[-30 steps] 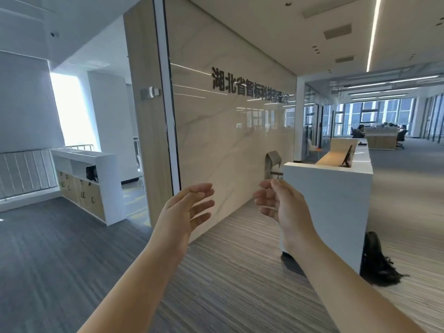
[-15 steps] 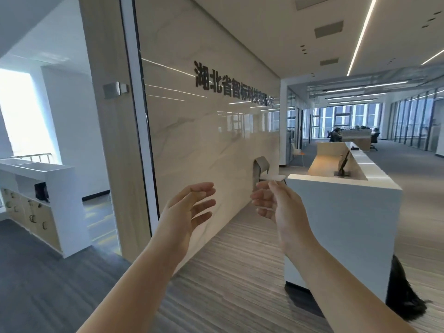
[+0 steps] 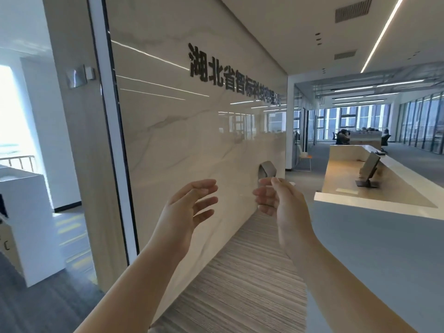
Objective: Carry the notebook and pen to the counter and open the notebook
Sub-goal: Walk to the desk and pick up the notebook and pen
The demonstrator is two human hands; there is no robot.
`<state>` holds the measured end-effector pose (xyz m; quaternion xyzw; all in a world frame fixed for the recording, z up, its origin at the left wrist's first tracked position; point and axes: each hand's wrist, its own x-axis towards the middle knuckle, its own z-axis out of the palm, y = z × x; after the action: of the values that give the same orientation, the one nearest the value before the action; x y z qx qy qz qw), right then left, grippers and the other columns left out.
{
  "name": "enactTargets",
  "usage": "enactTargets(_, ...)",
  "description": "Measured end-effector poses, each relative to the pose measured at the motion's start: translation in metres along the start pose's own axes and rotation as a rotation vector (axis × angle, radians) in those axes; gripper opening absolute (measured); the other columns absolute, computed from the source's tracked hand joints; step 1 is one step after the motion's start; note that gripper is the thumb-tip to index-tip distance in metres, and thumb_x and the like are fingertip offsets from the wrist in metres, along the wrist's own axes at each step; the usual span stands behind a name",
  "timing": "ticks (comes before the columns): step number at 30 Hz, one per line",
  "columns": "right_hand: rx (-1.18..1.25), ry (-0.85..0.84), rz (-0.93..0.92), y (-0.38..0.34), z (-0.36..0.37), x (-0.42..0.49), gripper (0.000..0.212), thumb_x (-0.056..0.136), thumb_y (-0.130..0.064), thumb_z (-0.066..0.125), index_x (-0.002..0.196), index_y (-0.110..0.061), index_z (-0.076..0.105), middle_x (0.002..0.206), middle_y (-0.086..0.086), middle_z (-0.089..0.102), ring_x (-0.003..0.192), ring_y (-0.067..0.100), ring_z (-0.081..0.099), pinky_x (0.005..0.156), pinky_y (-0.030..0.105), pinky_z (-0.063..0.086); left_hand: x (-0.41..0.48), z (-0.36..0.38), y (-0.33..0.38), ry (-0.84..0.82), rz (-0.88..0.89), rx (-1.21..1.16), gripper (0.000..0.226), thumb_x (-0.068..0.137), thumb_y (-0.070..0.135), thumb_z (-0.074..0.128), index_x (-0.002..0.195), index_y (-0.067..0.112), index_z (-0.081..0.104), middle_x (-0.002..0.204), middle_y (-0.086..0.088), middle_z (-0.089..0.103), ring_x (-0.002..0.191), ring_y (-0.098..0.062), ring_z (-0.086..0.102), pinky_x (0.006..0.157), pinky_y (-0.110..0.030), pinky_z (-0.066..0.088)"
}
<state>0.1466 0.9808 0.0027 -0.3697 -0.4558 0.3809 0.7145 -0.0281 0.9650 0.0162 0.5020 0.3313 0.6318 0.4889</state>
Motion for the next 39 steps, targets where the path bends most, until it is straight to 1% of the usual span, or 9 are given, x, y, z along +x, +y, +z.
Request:
enactTargets(5, -0.003, 0.019, 0.011, 0.055, 0.014, 0.107, 0.029, 0.098, -0.021, 0.041, 0.088, -0.012, 0.066, 0.072, 0.003, 0.069, 0.066, 0.015, 0.061, 0.066, 0.031, 0.046, 0.114, -0.005, -0.043, 0.002, 0.002, -0.020, 0.025, 0.090, 0.006, 0.048, 0.092, 0.016, 0.072, 0.100, -0.003, 0.071, 0.090, -0.021, 0.065, 0.082, -0.034, 0.050)
enactTargets(9, 0.008, 0.039, 0.005, 0.108, 0.028, 0.199, 0.029, 0.099, -0.020, 0.040, 0.094, -0.008, 0.066, 0.074, 0.006, 0.068, 0.070, 0.018, 0.060, 0.068, 0.033, 0.046, 0.223, -0.016, -0.085, -0.020, -0.005, -0.031, 0.026, 0.089, 0.007, 0.049, 0.089, 0.018, 0.073, 0.098, -0.002, 0.071, 0.086, -0.018, 0.066, 0.075, -0.030, 0.051)
enactTargets(13, 0.010, 0.068, 0.014, 0.153, 0.050, 0.300, 0.029, 0.099, -0.021, 0.039, 0.092, -0.008, 0.064, 0.078, 0.009, 0.067, 0.070, 0.019, 0.060, 0.066, 0.031, 0.046, 0.345, -0.018, -0.117, -0.083, 0.006, -0.033, 0.027, 0.089, 0.008, 0.048, 0.089, 0.019, 0.073, 0.094, 0.001, 0.072, 0.083, -0.016, 0.067, 0.071, -0.028, 0.051)
enactTargets(18, -0.024, 0.145, -0.009, 0.192, 0.059, 0.418, 0.030, 0.099, -0.022, 0.039, 0.092, -0.009, 0.066, 0.075, 0.006, 0.069, 0.068, 0.018, 0.061, 0.064, 0.030, 0.048, 0.483, -0.001, -0.155, -0.150, 0.001, -0.030, 0.028, 0.090, 0.009, 0.044, 0.089, 0.020, 0.070, 0.094, 0.002, 0.071, 0.086, -0.016, 0.065, 0.070, -0.028, 0.048)
enactTargets(22, -0.071, 0.197, -0.015, 0.230, 0.043, 0.502, 0.032, 0.100, -0.024, 0.037, 0.089, -0.012, 0.065, 0.077, 0.006, 0.068, 0.070, 0.019, 0.062, 0.067, 0.032, 0.049, 0.576, 0.020, -0.203, -0.199, -0.034, -0.014, 0.030, 0.092, 0.010, 0.043, 0.089, 0.022, 0.070, 0.097, 0.002, 0.070, 0.092, -0.018, 0.064, 0.072, -0.029, 0.047)
enactTargets(26, -0.086, 0.223, -0.034, 0.279, 0.020, 0.591, 0.031, 0.100, -0.022, 0.037, 0.087, -0.013, 0.064, 0.078, 0.007, 0.068, 0.074, 0.022, 0.061, 0.069, 0.035, 0.048, 0.665, 0.050, -0.260, -0.243, -0.061, -0.011, 0.030, 0.093, 0.011, 0.042, 0.088, 0.022, 0.069, 0.095, 0.002, 0.071, 0.089, -0.017, 0.065, 0.074, -0.030, 0.047)
enactTargets(32, -0.077, 0.262, -0.058, 0.328, -0.032, 0.744, 0.030, 0.099, -0.021, 0.037, 0.085, -0.015, 0.063, 0.074, 0.005, 0.066, 0.066, 0.018, 0.060, 0.055, 0.024, 0.050, 0.800, 0.126, -0.335, -0.291, -0.090, -0.017, 0.028, 0.093, 0.011, 0.043, 0.089, 0.022, 0.069, 0.093, 0.005, 0.071, 0.091, -0.016, 0.065, 0.080, -0.031, 0.049)
enactTargets(35, -0.086, 0.282, -0.089, 0.344, -0.058, 0.822, 0.030, 0.099, -0.021, 0.038, 0.083, -0.016, 0.062, 0.074, 0.005, 0.066, 0.066, 0.018, 0.059, 0.060, 0.027, 0.047, 0.871, 0.166, -0.362, -0.317, -0.078, -0.031, 0.028, 0.092, 0.011, 0.045, 0.088, 0.022, 0.070, 0.090, 0.006, 0.072, 0.089, -0.014, 0.065, 0.084, -0.033, 0.048)
enactTargets(39, -0.100, 0.296, -0.074, 0.365, -0.088, 0.910, 0.030, 0.100, -0.023, 0.038, 0.083, -0.016, 0.062, 0.073, 0.003, 0.066, 0.065, 0.016, 0.059, 0.059, 0.026, 0.047, 0.952, 0.206, -0.398, -0.334, -0.091, -0.030, 0.028, 0.092, 0.010, 0.044, 0.089, 0.022, 0.069, 0.093, 0.005, 0.071, 0.088, -0.013, 0.065, 0.085, -0.032, 0.048)
